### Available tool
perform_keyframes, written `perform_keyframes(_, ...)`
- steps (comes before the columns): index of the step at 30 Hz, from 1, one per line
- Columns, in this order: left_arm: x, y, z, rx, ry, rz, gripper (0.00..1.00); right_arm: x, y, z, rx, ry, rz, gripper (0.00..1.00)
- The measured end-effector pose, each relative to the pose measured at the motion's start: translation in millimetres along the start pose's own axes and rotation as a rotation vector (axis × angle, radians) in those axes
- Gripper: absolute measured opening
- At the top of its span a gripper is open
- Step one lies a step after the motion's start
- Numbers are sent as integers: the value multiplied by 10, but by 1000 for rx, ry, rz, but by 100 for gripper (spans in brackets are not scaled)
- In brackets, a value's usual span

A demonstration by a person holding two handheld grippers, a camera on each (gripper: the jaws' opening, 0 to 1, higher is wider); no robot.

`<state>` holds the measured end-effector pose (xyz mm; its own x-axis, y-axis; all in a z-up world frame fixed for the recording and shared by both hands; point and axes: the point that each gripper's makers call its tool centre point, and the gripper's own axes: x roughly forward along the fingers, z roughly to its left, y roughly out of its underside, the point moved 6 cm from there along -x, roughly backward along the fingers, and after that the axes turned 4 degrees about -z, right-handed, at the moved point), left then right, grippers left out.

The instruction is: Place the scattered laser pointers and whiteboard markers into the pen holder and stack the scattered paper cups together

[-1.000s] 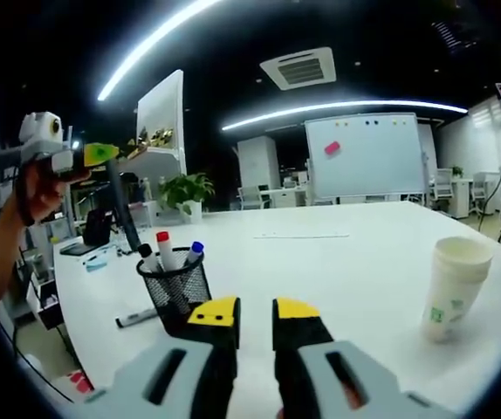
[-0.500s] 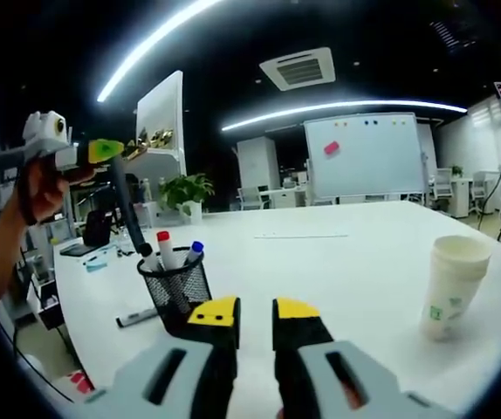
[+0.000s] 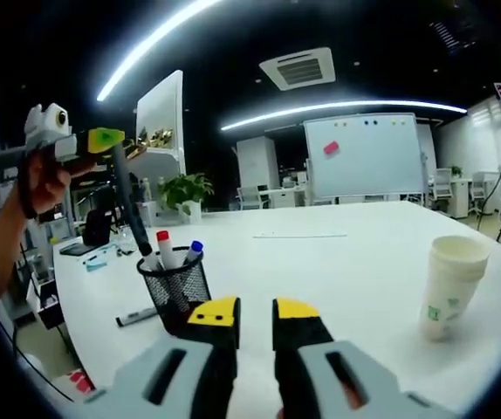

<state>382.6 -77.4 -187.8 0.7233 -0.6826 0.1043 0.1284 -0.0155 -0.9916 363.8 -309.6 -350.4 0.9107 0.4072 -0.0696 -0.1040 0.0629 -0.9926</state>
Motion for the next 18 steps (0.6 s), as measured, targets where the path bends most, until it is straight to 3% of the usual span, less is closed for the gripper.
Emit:
perform_keyframes(8,45,11,-49,-22,30,-8,18,-27,-45,-3,-6,8,-2,15)
perform_keyframes(10,45,-8,-73,-69,54,-19,18,-32,-60,1,-5,10,-3,15)
perform_keyframes(18,72,13,-52,-69,54,-17,18,-40,-62,17,-12,13,0,15)
